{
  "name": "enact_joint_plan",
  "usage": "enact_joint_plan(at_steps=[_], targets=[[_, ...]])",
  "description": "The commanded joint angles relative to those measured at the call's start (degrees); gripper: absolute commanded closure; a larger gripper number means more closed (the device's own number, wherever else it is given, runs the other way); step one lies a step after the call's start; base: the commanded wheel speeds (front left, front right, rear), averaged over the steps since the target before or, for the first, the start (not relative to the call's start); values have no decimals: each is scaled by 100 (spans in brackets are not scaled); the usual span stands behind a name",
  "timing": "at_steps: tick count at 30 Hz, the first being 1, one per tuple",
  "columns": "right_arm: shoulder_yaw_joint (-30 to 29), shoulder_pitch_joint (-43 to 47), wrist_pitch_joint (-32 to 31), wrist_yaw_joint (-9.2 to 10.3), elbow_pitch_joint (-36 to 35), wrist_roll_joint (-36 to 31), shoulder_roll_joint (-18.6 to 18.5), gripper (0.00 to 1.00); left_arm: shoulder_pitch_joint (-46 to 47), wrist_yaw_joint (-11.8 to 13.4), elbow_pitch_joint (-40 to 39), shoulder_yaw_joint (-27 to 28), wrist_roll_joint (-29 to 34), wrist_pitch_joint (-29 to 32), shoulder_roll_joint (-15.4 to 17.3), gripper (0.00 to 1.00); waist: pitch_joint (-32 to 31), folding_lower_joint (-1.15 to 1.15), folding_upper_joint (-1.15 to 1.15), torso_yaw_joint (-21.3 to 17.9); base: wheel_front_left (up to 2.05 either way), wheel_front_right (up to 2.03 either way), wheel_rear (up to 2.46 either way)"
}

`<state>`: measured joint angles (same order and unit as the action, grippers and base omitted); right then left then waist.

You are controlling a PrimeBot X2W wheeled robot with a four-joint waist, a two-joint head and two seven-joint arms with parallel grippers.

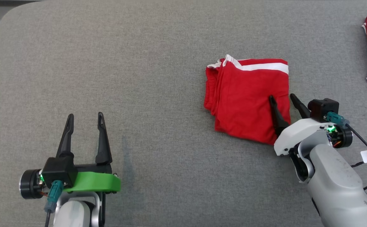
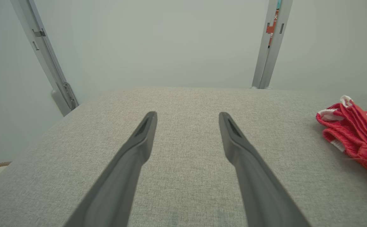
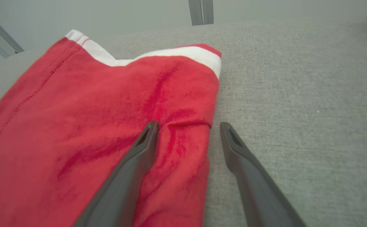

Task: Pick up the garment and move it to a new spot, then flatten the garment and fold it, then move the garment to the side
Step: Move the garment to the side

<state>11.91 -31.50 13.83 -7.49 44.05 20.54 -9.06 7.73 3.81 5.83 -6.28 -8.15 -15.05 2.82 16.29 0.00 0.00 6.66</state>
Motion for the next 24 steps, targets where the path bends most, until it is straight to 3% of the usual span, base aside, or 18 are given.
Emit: enact_joint_plan(at_steps=[1, 10, 11, 12, 18, 24], targets=[[48, -75, 48, 1, 106, 53, 31, 0, 100, 36, 13, -6, -77, -12, 17, 0, 62, 0, 0, 21, 0, 0, 0], [610, -171, 93, 0, 474, 367, 195, 0, 255, 40, 92, -100, -90, -12, 17, 0, 156, 0, 0, -27, 0, 0, 0], [675, -216, 96, 0, 470, 451, 216, 58, 277, 36, 101, -116, -83, -12, 17, 0, 162, 0, 0, -25, 0, 0, 0], [706, -253, 100, 0, 468, 491, 214, 100, 294, 34, 107, -130, -81, -13, 17, 0, 164, 0, 0, -24, 0, 0, 0], [896, -564, 126, 3, 269, 285, -135, 100, 297, 61, 50, -86, -79, -12, 17, 0, 215, 0, 0, -80, 0, 0, 0], [1642, -1099, 134, 3, -191, -107, -958, 100, 407, 64, -178, -42, 27, -13, 16, 0, 584, 0, 0, -379, 0, 0, 0]])
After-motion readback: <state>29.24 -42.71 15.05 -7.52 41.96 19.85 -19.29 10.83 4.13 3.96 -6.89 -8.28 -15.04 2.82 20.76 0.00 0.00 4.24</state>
